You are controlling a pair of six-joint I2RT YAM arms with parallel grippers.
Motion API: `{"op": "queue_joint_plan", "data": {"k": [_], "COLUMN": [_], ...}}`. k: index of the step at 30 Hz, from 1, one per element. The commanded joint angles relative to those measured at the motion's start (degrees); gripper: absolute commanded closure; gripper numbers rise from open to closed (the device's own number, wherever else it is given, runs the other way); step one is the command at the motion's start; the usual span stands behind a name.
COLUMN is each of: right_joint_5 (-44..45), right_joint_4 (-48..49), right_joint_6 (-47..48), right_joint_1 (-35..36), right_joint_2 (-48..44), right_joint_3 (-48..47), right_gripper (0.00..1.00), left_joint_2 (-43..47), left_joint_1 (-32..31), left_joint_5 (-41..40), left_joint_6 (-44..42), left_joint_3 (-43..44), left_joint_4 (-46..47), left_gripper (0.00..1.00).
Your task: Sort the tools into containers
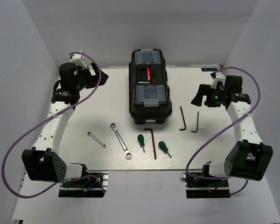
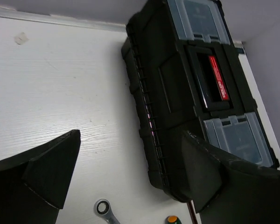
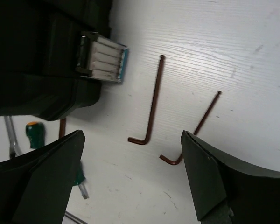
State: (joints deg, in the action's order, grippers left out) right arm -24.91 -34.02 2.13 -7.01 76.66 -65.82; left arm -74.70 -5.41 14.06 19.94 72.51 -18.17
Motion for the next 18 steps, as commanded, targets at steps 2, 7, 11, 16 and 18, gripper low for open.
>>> {"op": "queue_joint_plan", "data": {"k": [2, 7, 11, 16, 18], "right_joint_5": [-19.1, -25.5, -23.4, -18.0, -14.3], "right_joint_4": [-4.7, -5.9, -6.9, -8.6, -8.3], "right_joint_6": [11.7, 10.3, 9.7, 8.1, 7.9], "right_joint_1": [-0.2, 1.4, 3.1, 5.7, 6.3], "right_joint_2": [1.1, 6.2, 9.6, 11.8, 11.3], "right_joint_3": [-3.4, -10.0, -15.6, -18.2, -17.7], "right_gripper": [0.1, 0.1, 0.45, 1.0, 0.98], "left_joint_2": [-0.6, -1.9, -8.6, -24.2, -29.8], "left_joint_1": [-0.4, -0.9, -1.5, -5.6, -7.0], "left_joint_5": [7.6, 8.7, 9.5, 3.1, 1.5], "left_joint_6": [-1.7, -2.8, -3.4, -5.5, -5.5], "left_joint_3": [2.5, 3.0, 9.4, 30.9, 41.2], "left_joint_4": [-0.6, -0.6, -2.7, -14.6, -17.9], "left_gripper": [0.04, 0.57, 0.98, 0.91, 0.6]}}
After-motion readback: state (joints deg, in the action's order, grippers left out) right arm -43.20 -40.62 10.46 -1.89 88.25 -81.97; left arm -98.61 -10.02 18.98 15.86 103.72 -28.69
